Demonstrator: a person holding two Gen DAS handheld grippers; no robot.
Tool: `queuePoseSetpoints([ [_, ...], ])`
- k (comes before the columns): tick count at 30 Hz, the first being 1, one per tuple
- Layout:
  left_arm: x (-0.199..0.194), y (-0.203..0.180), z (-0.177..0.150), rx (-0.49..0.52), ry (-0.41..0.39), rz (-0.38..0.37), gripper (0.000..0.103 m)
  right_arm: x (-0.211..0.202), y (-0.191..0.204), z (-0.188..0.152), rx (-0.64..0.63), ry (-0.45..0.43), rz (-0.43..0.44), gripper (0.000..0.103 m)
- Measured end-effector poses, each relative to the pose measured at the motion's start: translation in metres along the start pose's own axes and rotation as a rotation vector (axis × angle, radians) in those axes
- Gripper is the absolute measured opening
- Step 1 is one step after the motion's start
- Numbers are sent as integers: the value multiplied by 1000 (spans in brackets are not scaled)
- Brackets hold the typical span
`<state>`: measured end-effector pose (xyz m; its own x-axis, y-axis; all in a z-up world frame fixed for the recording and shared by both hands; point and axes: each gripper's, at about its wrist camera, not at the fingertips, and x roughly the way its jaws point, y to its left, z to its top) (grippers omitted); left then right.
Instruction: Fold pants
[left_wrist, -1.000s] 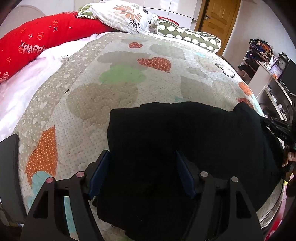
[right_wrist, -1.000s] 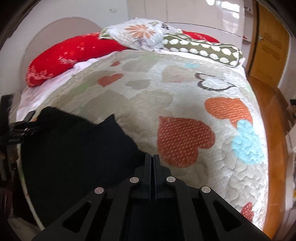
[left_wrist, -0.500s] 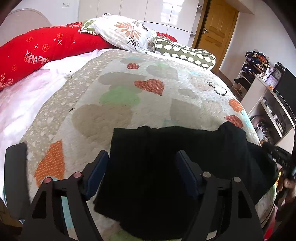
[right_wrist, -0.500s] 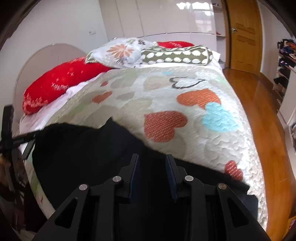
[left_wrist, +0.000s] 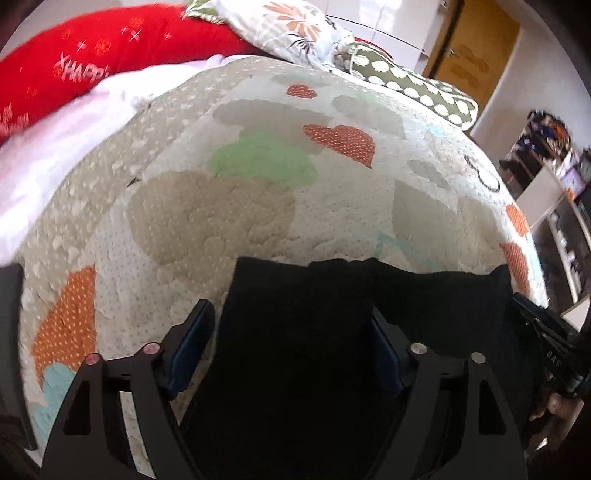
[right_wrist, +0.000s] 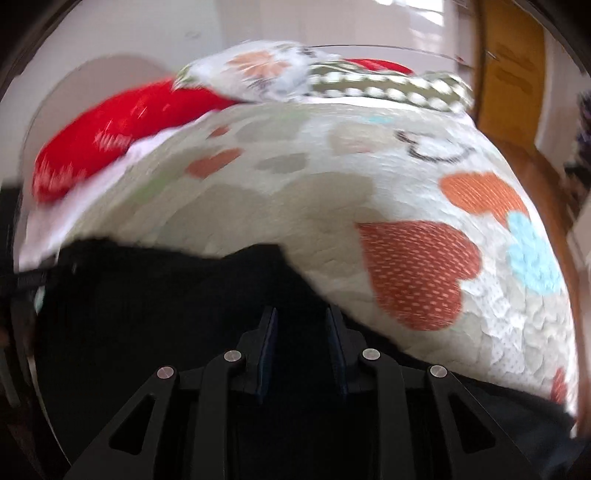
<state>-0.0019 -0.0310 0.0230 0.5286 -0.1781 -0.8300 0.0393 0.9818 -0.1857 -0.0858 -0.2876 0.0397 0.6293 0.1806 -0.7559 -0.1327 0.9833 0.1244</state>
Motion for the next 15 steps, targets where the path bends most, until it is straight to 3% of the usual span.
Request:
queuePoseSetpoints([
  [4, -20, -3, -5, -2, -32, 4, 81, -30, -2, -7, -17, -20, -9, 31],
  [9, -64, -18, -13, 35, -112, -48, 81, -82, -5, -43, -4, -47, -1, 51],
  [12, -86, -30, -21, 54, -150, -92, 81, -94, -14, -72, 29, -17, -18, 52],
  [15, -87, -49, -37, 107, -127, -135, 81, -80, -29, -94, 78, 15, -24, 53],
])
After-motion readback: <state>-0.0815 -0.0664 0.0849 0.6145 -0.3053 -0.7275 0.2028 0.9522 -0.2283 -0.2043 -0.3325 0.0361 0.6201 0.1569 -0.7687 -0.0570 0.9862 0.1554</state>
